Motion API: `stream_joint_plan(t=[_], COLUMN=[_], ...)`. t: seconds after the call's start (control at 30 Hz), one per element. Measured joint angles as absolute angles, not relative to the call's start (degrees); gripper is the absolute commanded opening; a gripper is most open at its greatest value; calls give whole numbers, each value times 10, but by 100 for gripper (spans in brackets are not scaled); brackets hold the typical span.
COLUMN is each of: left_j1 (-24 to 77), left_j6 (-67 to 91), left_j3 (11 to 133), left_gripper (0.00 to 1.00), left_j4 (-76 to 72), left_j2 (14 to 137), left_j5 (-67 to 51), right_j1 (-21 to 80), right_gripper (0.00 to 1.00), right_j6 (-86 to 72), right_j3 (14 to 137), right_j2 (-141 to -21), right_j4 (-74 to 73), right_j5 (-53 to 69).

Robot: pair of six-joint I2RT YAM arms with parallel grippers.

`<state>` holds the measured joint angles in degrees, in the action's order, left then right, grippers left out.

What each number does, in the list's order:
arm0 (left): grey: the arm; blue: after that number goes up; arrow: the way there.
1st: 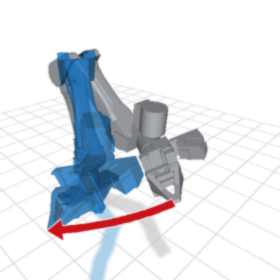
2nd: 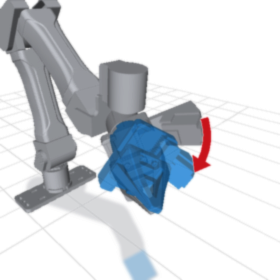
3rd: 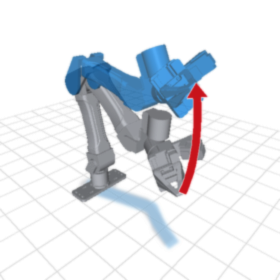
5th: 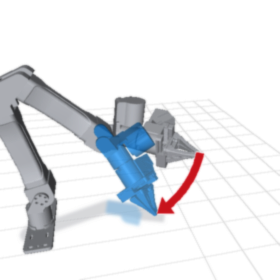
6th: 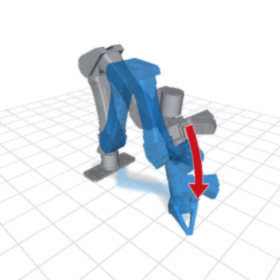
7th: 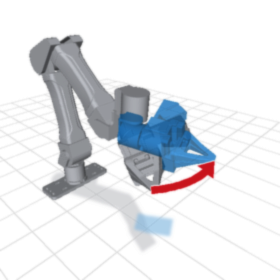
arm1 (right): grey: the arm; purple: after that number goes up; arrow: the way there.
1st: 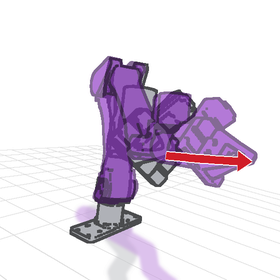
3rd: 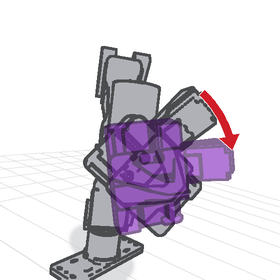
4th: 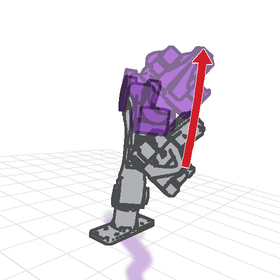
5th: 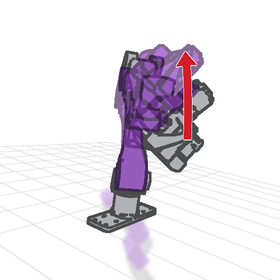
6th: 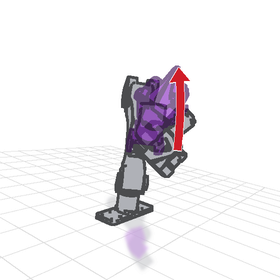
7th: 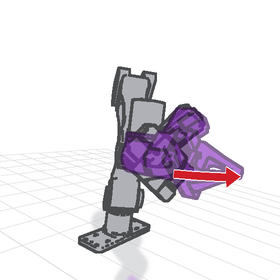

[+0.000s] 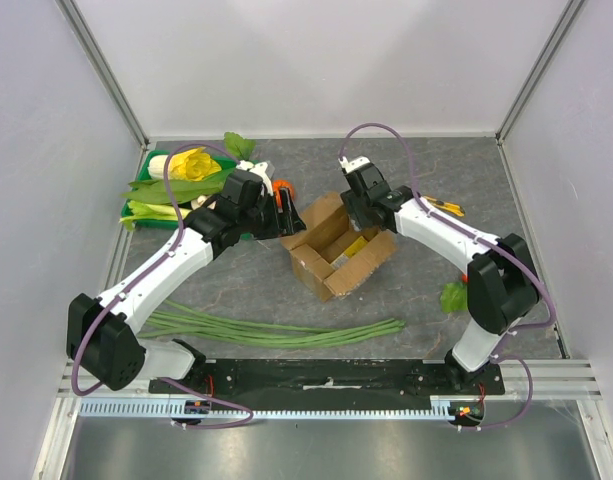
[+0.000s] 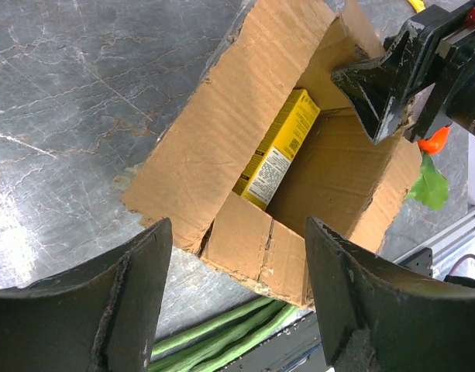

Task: Unpack the express box

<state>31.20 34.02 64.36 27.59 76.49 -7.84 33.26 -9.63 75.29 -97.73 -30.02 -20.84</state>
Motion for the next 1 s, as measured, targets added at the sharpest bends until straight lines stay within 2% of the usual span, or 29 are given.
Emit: stream_joint_plan(t=[0.37, 0.47, 0.67, 1.0], left_j1=[312, 312, 312, 313], left_j6=[340, 341, 341, 338], left_j3=[625, 611, 587, 609], left_gripper=[75, 75, 75, 77], left_j4=[291, 293, 295, 313], left_j2=[755, 749, 743, 760], left_j5=[-65, -66, -77, -34], right_j1=[333, 333, 334, 380], right_gripper=[37, 20, 4, 10], right_j6=[-141, -165, -234, -331], right_j3=[727, 708, 682, 674], right_j2=[-969, -949, -915, -874], right_j4=[-302, -306, -318, -345], right_j5=[-192, -192, -201, -271])
